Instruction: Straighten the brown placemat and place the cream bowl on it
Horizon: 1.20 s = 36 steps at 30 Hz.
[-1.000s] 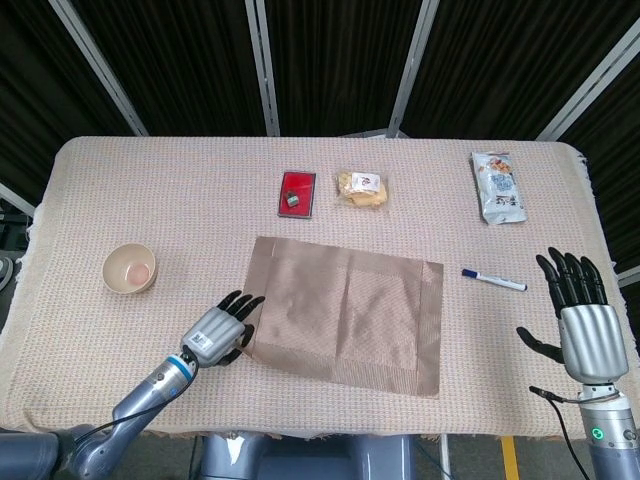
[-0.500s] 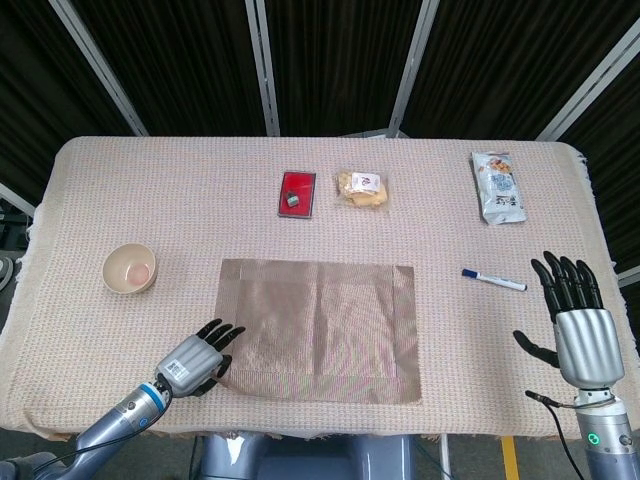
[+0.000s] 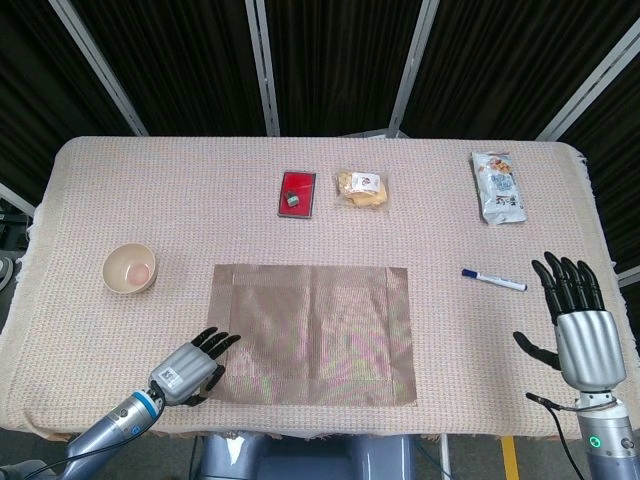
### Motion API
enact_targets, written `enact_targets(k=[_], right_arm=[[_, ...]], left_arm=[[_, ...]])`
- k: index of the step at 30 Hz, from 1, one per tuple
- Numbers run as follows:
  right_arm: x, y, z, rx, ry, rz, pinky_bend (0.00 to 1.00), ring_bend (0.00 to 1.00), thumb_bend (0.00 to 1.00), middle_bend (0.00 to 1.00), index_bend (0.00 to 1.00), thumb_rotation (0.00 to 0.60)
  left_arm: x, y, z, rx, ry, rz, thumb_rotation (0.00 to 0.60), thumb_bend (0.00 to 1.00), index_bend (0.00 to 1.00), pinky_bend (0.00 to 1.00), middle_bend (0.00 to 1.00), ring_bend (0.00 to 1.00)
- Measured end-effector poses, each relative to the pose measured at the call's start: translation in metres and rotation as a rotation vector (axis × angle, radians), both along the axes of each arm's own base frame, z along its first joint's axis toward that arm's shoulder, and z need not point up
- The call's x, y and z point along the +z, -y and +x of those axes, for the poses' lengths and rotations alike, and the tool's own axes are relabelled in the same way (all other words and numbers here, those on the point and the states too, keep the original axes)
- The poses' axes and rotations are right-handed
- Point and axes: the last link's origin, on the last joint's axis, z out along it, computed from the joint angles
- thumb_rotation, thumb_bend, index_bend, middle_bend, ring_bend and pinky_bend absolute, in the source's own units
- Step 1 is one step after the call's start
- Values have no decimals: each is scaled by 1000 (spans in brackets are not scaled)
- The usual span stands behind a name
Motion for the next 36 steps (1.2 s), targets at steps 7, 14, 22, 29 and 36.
enact_targets(k=[7,14,22,29,36], right_arm=[[0,-2,1,7,2,2,0,0,0,0,0,600],[0,-5,4,21,5,3,0,0,0,0,0,600],[-1,-8,6,30,10,10,0,0,0,0,0,600],[-5,-9,8,32,2,20,0,0,0,0,0,600],[-7,-7,7,23,-6,24,0,0,0,0,0,600]], left_arm=[[8,1,0,-4,48,-4,600,0,100,0,0,0],[43,-20,-6,20,103,133,600,0,148,0,0,0],[80,-58,-37,79,108,322,600,0,265,0,0,0],[99,-86,-88,159,65,435,600,0,313,0,0,0],[100,-103,-129,236,50,494,600,5,331,0,0,0]])
